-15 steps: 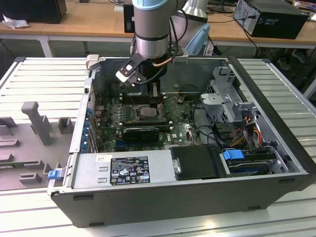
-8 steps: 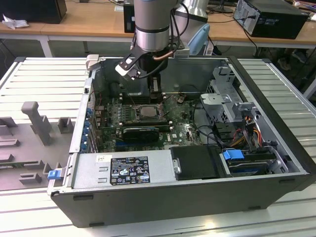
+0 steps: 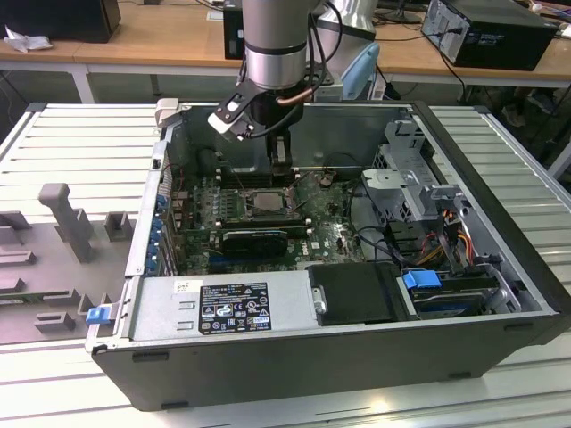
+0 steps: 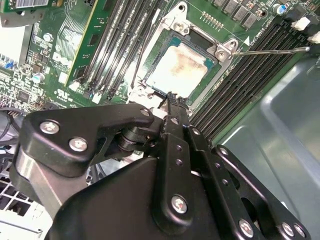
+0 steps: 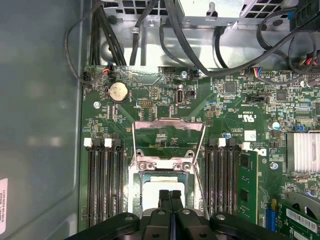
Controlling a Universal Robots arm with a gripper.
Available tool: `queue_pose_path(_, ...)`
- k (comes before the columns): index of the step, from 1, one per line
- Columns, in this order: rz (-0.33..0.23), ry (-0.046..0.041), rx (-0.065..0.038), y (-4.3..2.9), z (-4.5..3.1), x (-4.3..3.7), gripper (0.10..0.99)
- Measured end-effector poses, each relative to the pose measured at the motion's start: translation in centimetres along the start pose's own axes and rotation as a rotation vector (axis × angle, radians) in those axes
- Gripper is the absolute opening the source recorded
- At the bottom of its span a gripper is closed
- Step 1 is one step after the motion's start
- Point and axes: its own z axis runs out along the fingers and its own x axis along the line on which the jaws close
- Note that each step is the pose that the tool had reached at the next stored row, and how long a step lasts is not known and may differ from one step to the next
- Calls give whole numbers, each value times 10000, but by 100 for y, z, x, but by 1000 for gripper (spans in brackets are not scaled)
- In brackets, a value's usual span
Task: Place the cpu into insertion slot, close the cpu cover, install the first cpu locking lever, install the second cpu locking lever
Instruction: 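Close the cpu cover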
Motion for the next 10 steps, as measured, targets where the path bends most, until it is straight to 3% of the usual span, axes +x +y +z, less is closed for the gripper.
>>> queue_pose_path(10, -4, -64, -1, 23, -18, 8, 106)
